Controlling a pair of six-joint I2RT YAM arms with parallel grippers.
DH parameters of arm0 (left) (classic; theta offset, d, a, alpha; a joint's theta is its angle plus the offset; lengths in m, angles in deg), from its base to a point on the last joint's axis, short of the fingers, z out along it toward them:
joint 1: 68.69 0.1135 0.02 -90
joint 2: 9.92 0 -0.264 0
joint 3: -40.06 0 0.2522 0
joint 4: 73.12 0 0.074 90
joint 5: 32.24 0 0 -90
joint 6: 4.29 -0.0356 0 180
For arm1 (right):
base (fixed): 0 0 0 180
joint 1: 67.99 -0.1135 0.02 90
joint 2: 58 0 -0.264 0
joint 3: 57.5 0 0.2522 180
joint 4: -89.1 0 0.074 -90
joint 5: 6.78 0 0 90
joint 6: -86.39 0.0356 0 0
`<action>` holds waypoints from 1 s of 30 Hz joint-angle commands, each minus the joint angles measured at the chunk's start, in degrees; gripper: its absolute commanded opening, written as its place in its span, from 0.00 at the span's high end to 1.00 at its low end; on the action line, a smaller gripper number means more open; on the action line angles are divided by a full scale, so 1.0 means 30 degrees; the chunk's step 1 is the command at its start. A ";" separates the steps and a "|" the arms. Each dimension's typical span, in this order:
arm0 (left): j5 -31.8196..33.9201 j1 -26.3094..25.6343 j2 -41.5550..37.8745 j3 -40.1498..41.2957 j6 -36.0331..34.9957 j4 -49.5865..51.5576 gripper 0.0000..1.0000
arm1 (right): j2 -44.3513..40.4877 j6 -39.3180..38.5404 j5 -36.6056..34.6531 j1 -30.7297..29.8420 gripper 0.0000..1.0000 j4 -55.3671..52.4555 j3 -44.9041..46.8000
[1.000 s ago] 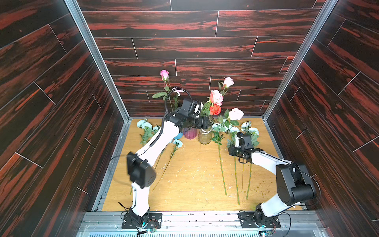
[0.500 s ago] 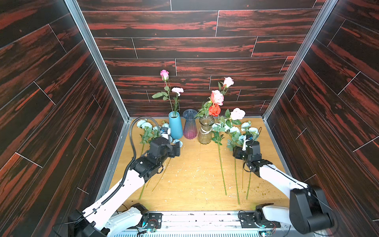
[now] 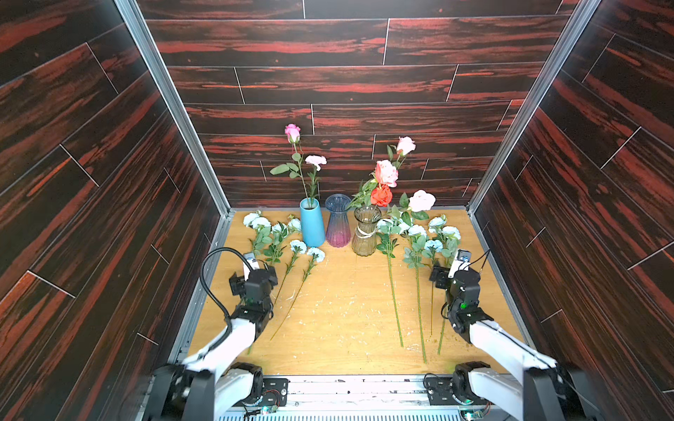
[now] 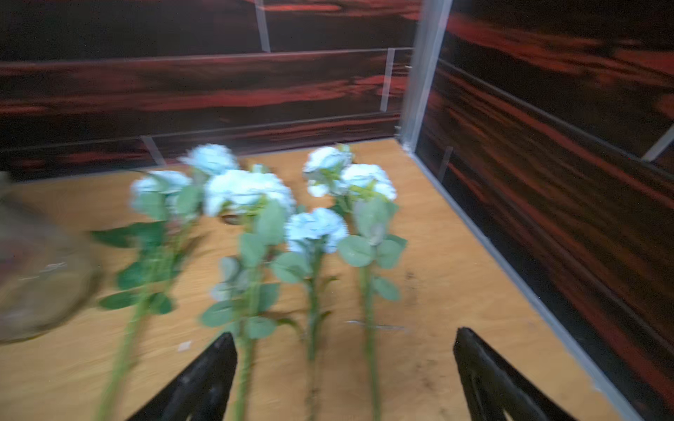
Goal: Pick out blue flowers from the vase
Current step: Reset both arms
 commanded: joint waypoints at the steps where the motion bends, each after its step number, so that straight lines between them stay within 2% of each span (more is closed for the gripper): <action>1: -0.0197 0.0105 0.2708 -0.0509 -0.1398 -0.4313 0.01 | 0.1393 -0.0200 -0.0637 0.1565 0.05 0.3713 0.0182; 3: -0.0436 0.0510 0.4714 -0.0505 -0.1038 -0.5772 0.01 | 0.2210 0.1397 0.0418 0.2825 0.05 0.7045 0.1619; 5: -0.0854 0.1214 0.6811 -0.0144 -0.0910 -0.9446 0.03 | 0.3852 0.3192 0.3194 0.4630 0.05 1.2333 0.3922; 6: -0.1334 0.1499 0.6732 -0.0235 -0.0608 -0.8809 0.03 | 0.4975 0.3894 0.3367 0.5158 0.05 1.4361 0.4655; 7: -0.2503 0.1942 0.6073 -0.0507 -0.0015 -0.6539 0.03 | 0.6536 0.4182 0.3951 0.5654 0.04 1.7253 0.5234; 8: -0.3227 0.2360 0.5701 -0.0791 0.0456 -0.5271 0.02 | 0.7238 0.4163 0.5742 0.6146 0.04 1.9247 0.5936; 12: -0.3916 0.2891 0.7123 -0.0223 0.0717 -0.8173 0.00 | 0.7310 0.2701 0.8209 0.5870 0.04 1.7833 0.5006; 15: -0.5500 0.2890 0.6530 -0.0722 0.0063 -0.6114 0.00 | 0.8455 0.1276 1.0418 0.5302 0.03 1.6427 0.3350; 16: -0.5508 0.2892 0.6585 -0.0648 0.0047 -0.6429 0.00 | 0.7675 0.0979 0.9855 0.5073 0.03 1.3681 0.2705; 17: -0.5435 0.2889 0.6723 -0.0574 0.0096 -0.6805 0.00 | 0.7759 0.1035 0.8864 0.4762 0.03 1.2597 0.2008; 20: -0.5577 0.2890 0.6588 -0.0701 0.0049 -0.6241 0.00 | 0.7933 0.0386 0.8845 0.4265 0.03 1.0494 0.0717; 30: -0.5529 0.2903 0.6639 -0.0712 0.0080 -0.6349 0.00 | 0.7970 -0.0192 0.8960 0.3891 0.03 1.0056 0.0435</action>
